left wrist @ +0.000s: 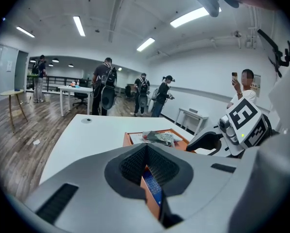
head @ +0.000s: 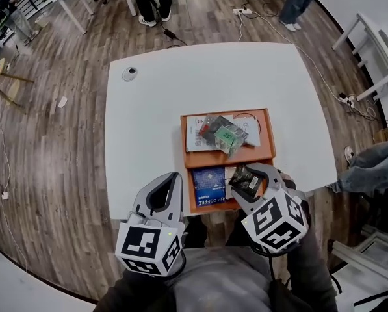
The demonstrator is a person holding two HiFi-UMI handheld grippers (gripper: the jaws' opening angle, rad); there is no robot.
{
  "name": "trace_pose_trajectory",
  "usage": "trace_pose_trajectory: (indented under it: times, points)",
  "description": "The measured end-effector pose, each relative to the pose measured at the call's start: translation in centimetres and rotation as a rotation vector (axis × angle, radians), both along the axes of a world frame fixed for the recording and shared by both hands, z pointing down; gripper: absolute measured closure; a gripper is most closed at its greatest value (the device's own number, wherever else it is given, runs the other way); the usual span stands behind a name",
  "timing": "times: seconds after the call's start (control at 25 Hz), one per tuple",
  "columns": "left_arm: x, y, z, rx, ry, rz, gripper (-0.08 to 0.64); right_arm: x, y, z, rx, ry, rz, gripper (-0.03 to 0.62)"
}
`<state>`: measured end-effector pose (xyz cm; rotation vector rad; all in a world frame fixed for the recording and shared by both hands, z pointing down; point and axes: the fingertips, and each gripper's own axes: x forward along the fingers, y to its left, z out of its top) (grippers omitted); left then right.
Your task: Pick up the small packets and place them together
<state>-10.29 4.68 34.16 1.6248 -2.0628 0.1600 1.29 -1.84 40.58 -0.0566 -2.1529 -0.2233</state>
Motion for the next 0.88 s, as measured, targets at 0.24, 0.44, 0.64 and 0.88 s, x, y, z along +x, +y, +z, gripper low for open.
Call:
trace_pose_trajectory:
  times: [0.24,0.44,0.64,0.88]
  points:
    - [0.4,-0.2,1.3,-0.028,0.012,0.013,0.563,0.9,1.1,3.1,-0.061,0.073,-0.023,0.365]
    - [-0.2,0.1,2.0,-0.037,0.021,0.0,0.563,1.2,1.8,5.7,-0.066,0.169,-0.088,0.347]
    - [-1.5,0.2,2.4,-0.037,0.034,-0.02,0.563,0.8,1.8,7.5,-0.078,0.229,-0.111,0.31]
    - [-3.0,0.0,2.9,-0.042,0.048,-0.038,0.563,0.7,1.0,9.3,-0.087,0.294,-0.104,0.31]
